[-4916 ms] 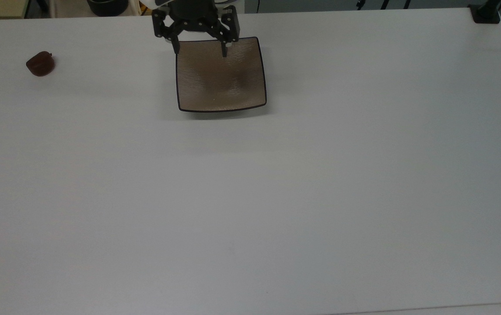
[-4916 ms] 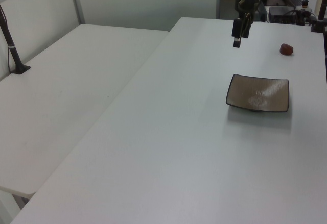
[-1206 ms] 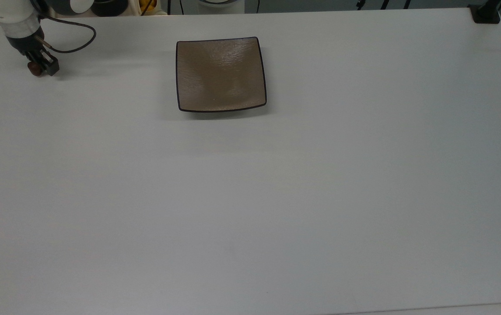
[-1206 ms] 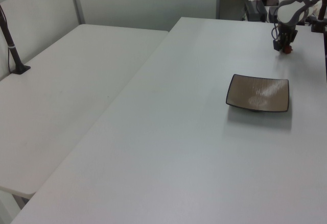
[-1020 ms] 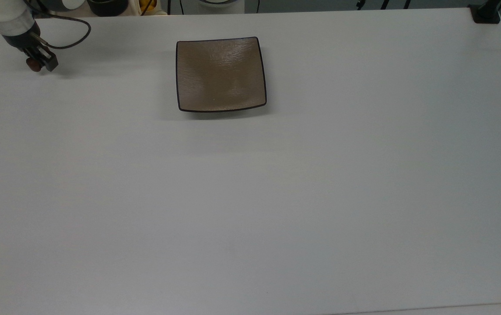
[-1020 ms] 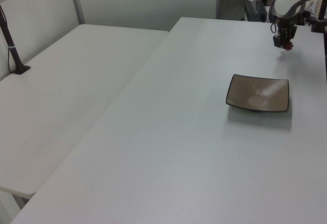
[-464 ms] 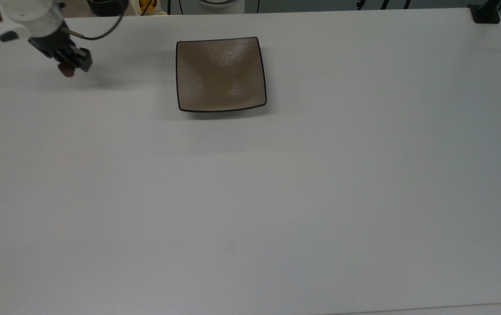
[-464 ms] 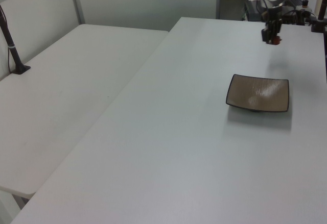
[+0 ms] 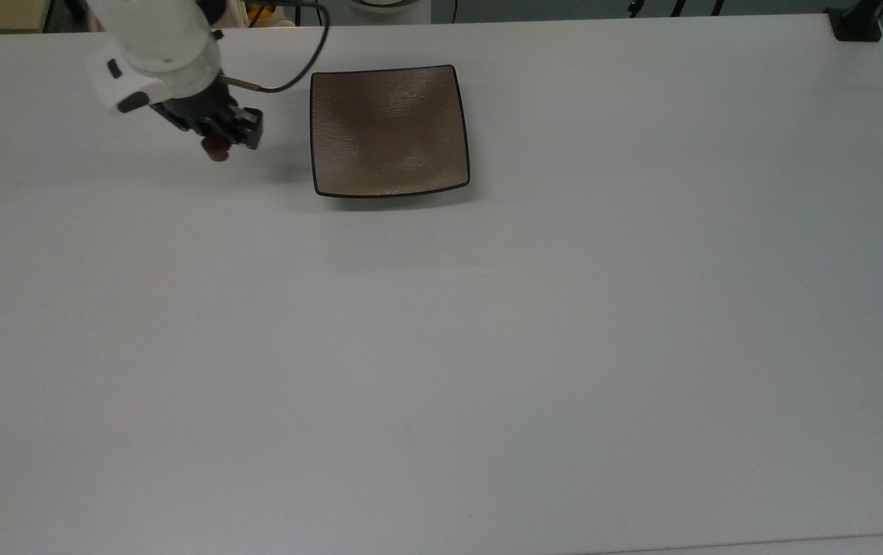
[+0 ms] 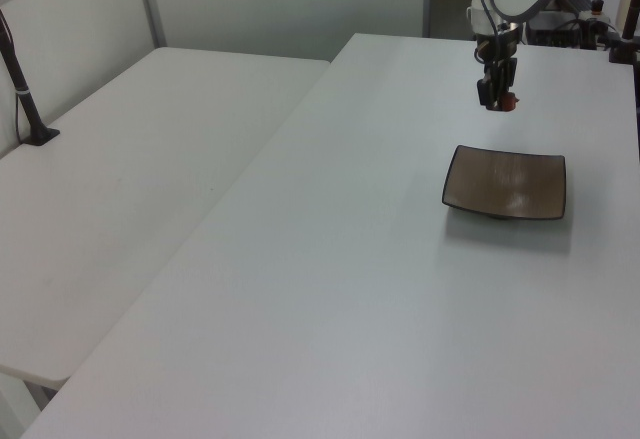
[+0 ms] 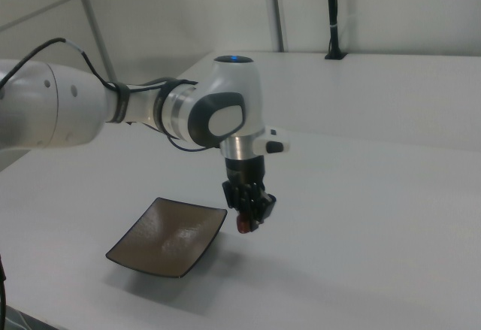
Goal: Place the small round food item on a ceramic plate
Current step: 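Lift the held food item and carry it over the brown plate, then lower the food item onto the plate and open the gripper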
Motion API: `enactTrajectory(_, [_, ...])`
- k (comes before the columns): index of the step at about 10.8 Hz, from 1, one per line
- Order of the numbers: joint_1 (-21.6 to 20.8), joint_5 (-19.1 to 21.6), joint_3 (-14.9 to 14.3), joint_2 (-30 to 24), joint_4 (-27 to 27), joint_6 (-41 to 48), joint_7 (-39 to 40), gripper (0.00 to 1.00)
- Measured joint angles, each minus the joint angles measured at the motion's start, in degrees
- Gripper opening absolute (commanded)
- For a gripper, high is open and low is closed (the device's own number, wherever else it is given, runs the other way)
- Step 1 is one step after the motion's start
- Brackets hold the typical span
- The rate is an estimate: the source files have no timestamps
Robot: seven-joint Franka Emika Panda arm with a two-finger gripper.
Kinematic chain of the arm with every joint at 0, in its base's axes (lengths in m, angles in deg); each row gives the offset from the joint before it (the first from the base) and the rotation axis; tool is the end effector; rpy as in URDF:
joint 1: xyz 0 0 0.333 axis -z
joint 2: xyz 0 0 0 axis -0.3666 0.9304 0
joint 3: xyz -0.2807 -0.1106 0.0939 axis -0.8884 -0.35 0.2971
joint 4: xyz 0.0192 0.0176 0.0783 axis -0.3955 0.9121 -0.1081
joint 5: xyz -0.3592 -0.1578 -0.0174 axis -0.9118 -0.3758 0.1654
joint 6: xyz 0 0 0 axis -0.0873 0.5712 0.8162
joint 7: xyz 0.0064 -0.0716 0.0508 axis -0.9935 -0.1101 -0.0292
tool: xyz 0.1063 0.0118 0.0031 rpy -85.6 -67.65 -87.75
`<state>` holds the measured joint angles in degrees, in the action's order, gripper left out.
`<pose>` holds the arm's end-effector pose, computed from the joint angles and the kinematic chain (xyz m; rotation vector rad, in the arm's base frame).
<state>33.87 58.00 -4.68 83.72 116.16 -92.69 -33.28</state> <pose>0.5796 -0.1134 0.3943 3.0760 -0.2578 -0.1989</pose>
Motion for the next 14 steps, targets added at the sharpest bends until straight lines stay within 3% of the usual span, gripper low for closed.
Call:
enactTrajectory(4, [-0.1, 1.2, 8.8, -2.3, 1.1, 2.1, -5.2, 0.09])
enactTrajectory(5, [-0.7, 1.9, 10.2, -3.6, 2.0, 2.7, -5.3, 0.23])
enactTrajectory(6, [-2.2, 2.3, 10.8, -5.0, 3.5, 2.9, -5.4, 0.67])
enactTrajectory(7, [-3.8, 2.3, 11.0, -6.2, 5.2, 2.9, -5.6, 1.0])
enactTrajectory(14, [-5.0, 2.3, 11.8, -9.1, 8.2, 2.9, -5.6, 1.0])
